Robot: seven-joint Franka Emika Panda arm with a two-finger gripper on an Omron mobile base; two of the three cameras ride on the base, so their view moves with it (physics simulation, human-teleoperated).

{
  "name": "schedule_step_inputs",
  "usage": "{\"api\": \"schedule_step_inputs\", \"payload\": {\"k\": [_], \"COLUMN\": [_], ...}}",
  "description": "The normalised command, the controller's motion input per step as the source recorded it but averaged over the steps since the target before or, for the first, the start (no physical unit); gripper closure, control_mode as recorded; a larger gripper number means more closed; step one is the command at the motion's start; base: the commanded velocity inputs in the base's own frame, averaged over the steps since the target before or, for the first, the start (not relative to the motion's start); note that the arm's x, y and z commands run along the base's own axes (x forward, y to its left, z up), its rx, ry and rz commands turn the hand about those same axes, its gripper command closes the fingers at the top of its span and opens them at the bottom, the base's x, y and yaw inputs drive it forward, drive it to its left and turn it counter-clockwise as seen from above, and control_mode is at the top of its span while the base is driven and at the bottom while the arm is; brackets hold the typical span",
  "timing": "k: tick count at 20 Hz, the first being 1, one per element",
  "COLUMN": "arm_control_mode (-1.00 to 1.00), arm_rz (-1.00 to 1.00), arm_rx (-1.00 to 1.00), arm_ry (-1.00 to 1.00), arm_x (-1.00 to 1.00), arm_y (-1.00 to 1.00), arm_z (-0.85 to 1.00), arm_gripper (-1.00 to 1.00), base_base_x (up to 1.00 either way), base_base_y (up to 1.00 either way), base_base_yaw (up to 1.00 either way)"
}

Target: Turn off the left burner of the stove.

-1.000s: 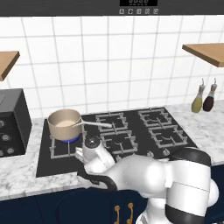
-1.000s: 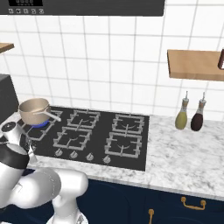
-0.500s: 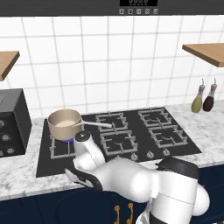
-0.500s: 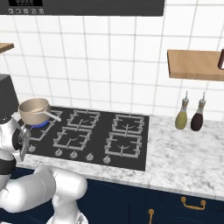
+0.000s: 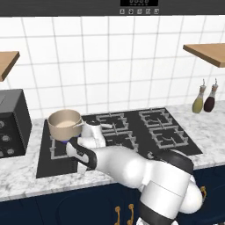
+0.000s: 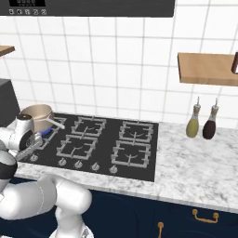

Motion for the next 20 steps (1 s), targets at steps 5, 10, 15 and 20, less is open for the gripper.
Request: {"api": "schedule_step_inputs", "payload": {"k": [5, 10, 15, 20], "arm_control_mode": [-1.00, -1.00, -1.00, -1.00], "arm_rz": [-0.86, -0.82, -0.57, 0.00], "arm_rx": [0.22, 0.24, 0.23, 0.02], "arm_ry": [0.15, 0.16, 0.06, 0.00], "arm_x": [0.00, 0.00, -0.15, 0.00], "arm_y": [-0.70, -0.77, -0.68, -0.02], "arm_z": [-0.56, -0.49, -0.17, 0.00], "arm_gripper": [1.00, 1.00, 1.00, 1.00], "base_base_x": [0.00, 0.00, 0.00, 0.00], "base_base_y": [0.00, 0.00, 0.00, 0.00], "base_base_yaw": [0.00, 0.00, 0.00, 0.00]}}
